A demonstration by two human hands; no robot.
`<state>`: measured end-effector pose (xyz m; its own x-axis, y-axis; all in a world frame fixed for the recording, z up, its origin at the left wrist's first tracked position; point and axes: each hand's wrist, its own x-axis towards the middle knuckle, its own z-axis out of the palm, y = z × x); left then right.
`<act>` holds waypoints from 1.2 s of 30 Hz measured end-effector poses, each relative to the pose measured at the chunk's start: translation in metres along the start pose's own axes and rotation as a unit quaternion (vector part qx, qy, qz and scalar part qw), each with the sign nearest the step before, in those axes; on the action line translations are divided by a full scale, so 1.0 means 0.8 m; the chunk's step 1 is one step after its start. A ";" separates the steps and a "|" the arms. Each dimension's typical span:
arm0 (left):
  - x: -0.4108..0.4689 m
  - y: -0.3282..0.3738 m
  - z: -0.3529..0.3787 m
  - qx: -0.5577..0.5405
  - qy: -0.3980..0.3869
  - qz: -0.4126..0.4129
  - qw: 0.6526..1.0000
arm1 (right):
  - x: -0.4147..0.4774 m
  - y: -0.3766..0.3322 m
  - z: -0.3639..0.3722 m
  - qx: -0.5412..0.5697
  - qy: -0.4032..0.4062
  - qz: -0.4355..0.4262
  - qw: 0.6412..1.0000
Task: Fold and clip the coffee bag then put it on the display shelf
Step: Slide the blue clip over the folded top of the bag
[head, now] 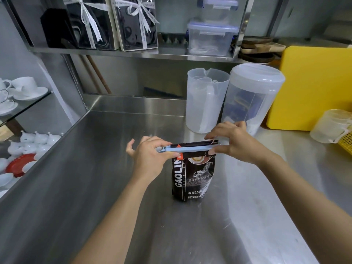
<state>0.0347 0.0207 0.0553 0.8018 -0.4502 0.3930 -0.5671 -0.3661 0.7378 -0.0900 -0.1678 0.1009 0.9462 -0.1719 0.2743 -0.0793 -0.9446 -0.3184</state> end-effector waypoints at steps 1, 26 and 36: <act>0.002 -0.002 -0.001 0.002 0.000 -0.002 1.000 | -0.002 0.004 -0.002 -0.009 -0.009 0.011 1.000; 0.007 0.022 -0.001 0.084 -0.078 0.085 0.990 | -0.019 -0.004 0.019 -0.052 0.039 -0.010 0.998; -0.025 0.009 0.002 0.129 -0.002 0.238 0.963 | -0.028 -0.025 0.010 -0.040 -0.004 -0.083 0.996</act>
<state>0.0147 0.0261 0.0519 0.4396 -0.6198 0.6500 -0.8982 -0.3078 0.3139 -0.1072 -0.1431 0.0935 0.9507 -0.0105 0.3098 0.0531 -0.9791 -0.1963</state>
